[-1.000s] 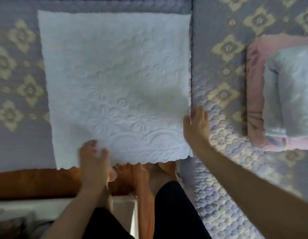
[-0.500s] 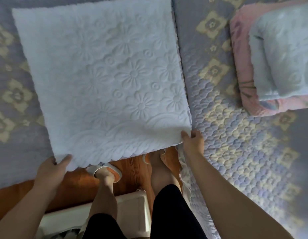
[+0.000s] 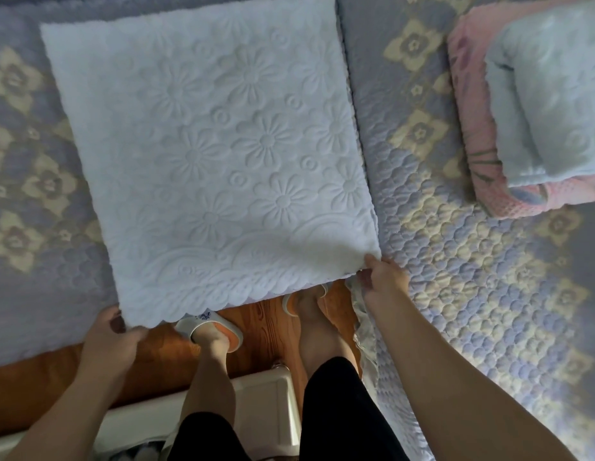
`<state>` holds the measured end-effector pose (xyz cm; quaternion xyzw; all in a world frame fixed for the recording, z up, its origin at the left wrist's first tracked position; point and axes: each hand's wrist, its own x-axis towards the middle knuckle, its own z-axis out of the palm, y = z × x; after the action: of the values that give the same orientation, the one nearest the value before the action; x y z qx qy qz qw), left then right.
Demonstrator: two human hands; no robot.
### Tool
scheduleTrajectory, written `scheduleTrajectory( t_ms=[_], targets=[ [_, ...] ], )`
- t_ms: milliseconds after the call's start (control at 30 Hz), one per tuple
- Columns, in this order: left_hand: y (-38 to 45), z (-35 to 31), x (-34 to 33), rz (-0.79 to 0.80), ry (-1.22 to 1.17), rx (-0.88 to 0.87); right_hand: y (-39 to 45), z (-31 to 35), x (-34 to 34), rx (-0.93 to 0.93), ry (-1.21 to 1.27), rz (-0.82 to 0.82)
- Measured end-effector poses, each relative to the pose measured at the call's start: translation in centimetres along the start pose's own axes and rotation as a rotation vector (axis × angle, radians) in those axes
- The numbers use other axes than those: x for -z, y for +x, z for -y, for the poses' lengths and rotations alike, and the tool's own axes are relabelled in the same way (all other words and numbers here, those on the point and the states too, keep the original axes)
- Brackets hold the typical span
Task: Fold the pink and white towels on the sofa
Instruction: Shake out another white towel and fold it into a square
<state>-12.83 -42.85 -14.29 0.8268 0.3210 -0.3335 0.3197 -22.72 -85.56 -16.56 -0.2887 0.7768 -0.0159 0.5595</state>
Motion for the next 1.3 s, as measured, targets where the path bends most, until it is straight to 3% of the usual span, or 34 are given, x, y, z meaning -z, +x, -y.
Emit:
scheduleTrajectory(
  t_ms=[67, 167, 233, 367, 500, 633, 700, 833, 933, 1100, 1300],
  targets=[
    [-0.3, -0.3, -0.4, -0.043, -0.109, 0.002, -0.1, 0.3, -0.2, -0.114, 0.180, 0.023],
    [-1.0, -1.3, -1.1, 0.034, -0.475, 0.095, -0.5, 0.2, 0.2, -0.171, 0.336, 0.109],
    [-1.4, -1.3, -1.4, 0.037, -0.600, 0.147, -0.5, 0.0, 0.6, -0.210, 0.418, 0.181],
    [-2.1, -1.0, -1.0, -0.208, -0.389, 0.080, -2.2, 0.7, 1.3, -0.114, 0.426, 0.257],
    [-2.3, -0.6, 0.1, -0.317, 0.037, -0.129, -3.3, 1.8, 1.4, -0.053, 0.367, 0.126],
    [-3.7, -0.9, 1.4, -0.348, -0.151, -0.251, -5.0, 1.8, 1.3, 0.019, 0.241, 0.077],
    [-4.5, -1.2, 2.9, -0.290, -0.165, -0.370, -6.2, 2.2, 1.9, -0.066, 0.277, 0.091],
    [-7.4, -4.4, 8.8, -0.209, -0.256, -0.498, -13.4, 5.2, 4.0, -0.226, 0.322, 0.293],
    [-10.5, -8.9, 15.1, -0.263, -0.454, -0.517, -22.2, 8.6, 4.8, -0.089, 0.255, 0.462],
    [-16.7, -18.8, 28.0, -0.215, -0.791, -0.630, -38.7, 14.4, 3.5, 0.583, 0.174, 0.447],
    [-19.4, -24.9, 40.0, 0.020, -0.917, -0.537, -51.3, 17.5, 1.2, 0.728, 0.323, 0.545]
  ],
)
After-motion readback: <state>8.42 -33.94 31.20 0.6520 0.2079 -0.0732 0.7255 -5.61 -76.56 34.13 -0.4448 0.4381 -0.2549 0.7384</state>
